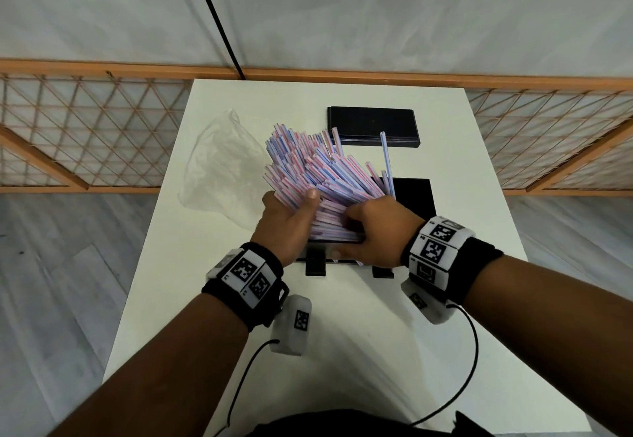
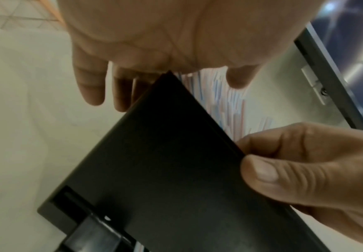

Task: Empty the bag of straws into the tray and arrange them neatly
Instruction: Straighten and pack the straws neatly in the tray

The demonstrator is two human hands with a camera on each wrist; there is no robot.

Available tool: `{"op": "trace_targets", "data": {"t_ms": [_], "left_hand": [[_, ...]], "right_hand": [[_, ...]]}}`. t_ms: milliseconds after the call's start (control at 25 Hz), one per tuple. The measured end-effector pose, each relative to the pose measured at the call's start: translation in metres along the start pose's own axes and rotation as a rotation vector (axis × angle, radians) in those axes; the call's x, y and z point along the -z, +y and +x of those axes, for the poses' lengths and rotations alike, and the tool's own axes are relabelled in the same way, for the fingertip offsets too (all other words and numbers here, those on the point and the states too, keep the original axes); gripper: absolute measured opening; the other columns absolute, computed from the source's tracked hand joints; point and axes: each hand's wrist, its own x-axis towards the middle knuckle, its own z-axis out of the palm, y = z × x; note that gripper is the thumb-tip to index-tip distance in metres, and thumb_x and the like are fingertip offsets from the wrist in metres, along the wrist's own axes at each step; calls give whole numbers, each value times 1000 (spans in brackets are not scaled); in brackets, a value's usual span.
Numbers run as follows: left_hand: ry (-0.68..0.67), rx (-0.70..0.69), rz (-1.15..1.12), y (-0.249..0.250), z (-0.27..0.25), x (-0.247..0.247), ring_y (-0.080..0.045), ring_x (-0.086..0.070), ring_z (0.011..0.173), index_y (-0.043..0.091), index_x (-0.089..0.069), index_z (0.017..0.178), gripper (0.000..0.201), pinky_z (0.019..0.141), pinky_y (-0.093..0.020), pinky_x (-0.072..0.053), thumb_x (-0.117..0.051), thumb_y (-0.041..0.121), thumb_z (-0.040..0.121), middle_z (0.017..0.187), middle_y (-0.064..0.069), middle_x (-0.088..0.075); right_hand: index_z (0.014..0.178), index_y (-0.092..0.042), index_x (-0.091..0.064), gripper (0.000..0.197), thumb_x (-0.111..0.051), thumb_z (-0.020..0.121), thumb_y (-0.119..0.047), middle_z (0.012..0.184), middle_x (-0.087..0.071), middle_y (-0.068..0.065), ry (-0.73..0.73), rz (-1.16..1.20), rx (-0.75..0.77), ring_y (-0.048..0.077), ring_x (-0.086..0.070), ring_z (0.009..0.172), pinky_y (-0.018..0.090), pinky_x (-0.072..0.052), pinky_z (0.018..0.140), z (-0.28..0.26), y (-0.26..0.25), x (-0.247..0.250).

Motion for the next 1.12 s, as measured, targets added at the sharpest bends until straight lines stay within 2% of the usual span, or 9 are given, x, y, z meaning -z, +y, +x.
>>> {"op": "trace_targets", "data": {"t_ms": [120,280,360,480,640,760,880,1000,1120], "left_hand": [[-48,-56,125,-7,2,-4,-26,-52,134,21,-42,148,88,112,-39,-42,-57,73,79,144,-3,-51],[41,-43,121,-12,8,0,-24,-64,118,21,-58,132,98,101,-41,-52,-50,87,61,127,0,-66],[23,-5,35,-8,4,1,-22,-61,122,19,-54,137,99,104,-36,-49,-53,83,62,130,2,-61],[20,38,-46,-2,0,-3,-24,-56,128,16,-44,146,88,107,-34,-44,-63,71,80,125,7,-48],[18,33,-91,2,-3,-10,-23,-60,123,20,-48,141,108,109,-45,-47,-55,90,59,126,7,-55],[119,47,-48,1,0,-5,-27,-64,117,18,-57,125,76,103,-42,-51,-69,71,72,125,-2,-67],[221,16,31,0,6,5,-24,-67,109,21,-66,119,49,90,-30,-49,-76,52,82,117,1,-72],[232,-15,69,7,8,11,-17,-66,100,24,-71,113,43,86,-24,-46,-80,50,80,106,8,-73],[228,-68,126,15,9,14,-15,-65,95,24,-75,105,37,84,-23,-45,-80,51,80,99,10,-73]], "right_hand": [[86,-22,-66,49,-66,74,-69,76,-66,-3,-79,3,-58,19,-62,73,34,-56,74,2,6,-2],[76,-21,-69,61,-56,73,-80,70,-69,-2,-247,-54,-109,16,-65,70,35,-57,74,6,7,2],[88,-22,-70,56,-60,74,-76,80,-71,-3,-294,20,-109,16,-66,78,34,-56,78,8,7,6],[85,-20,-68,53,-62,76,-73,82,-68,0,-325,-30,-132,20,-63,78,29,-49,67,10,7,8],[85,-20,-68,50,-62,79,-70,77,-67,-2,-363,1,-123,19,-63,78,28,-46,67,14,2,-2],[80,-21,-70,59,-53,79,-77,81,-69,-1,-382,-43,-168,19,-64,80,28,-46,69,18,4,-9],[94,-26,-63,52,-53,81,-75,98,-70,0,-396,4,-199,20,-60,91,29,-43,80,19,3,-16],[106,-25,-59,46,-58,84,-67,112,-68,3,-369,56,-155,24,-61,104,30,-45,89,20,1,-16],[132,-22,-55,60,-63,85,-59,127,-63,2,-348,112,-134,24,-58,116,31,-44,99,22,3,-20]]}}
